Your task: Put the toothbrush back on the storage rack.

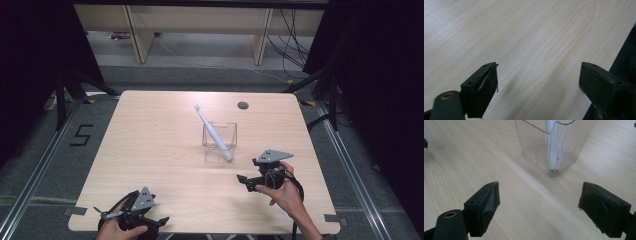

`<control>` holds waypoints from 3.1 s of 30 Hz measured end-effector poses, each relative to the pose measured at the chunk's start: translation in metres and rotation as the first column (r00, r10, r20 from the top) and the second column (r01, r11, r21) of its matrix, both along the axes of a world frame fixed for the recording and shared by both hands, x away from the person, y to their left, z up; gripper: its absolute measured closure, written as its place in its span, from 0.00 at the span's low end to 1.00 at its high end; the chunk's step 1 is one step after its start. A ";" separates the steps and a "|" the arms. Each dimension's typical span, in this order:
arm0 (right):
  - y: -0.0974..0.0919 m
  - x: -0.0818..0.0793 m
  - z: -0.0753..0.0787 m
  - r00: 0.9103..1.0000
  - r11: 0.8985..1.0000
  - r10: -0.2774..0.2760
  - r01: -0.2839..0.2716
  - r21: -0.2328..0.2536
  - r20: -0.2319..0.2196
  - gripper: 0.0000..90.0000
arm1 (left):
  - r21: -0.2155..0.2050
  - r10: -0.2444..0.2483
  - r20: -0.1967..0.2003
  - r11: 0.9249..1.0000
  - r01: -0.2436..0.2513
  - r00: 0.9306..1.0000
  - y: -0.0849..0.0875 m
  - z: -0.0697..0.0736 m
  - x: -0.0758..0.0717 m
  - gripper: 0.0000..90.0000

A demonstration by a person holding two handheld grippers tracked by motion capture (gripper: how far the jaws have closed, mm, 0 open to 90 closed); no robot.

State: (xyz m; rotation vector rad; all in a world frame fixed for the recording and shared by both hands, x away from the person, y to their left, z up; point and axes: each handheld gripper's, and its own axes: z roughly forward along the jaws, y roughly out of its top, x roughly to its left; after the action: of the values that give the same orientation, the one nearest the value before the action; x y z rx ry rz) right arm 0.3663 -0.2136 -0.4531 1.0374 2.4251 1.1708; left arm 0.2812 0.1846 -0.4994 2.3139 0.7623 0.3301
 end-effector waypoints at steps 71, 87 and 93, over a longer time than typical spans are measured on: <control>-0.047 -0.058 -0.030 0.999 0.999 -0.002 0.000 -0.053 -0.044 0.19 | -0.001 -0.001 0.008 1.000 0.001 1.000 0.000 0.000 -0.001 0.17; -0.050 -0.063 -0.034 0.998 0.997 0.010 -0.015 -0.079 -0.060 0.18 | -0.007 -0.002 0.005 1.000 0.002 1.000 -0.001 0.000 -0.002 0.17; -0.051 -0.062 -0.034 0.999 0.995 0.011 -0.015 -0.099 -0.042 0.18 | -0.008 0.001 0.006 1.000 0.000 1.000 -0.001 0.000 -0.002 0.17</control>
State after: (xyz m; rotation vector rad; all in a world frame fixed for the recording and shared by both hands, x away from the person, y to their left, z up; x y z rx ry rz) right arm 0.3044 -0.2648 -0.4873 1.0266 2.4975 1.0305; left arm 0.2796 0.1837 -0.4995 2.3038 0.7598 0.3337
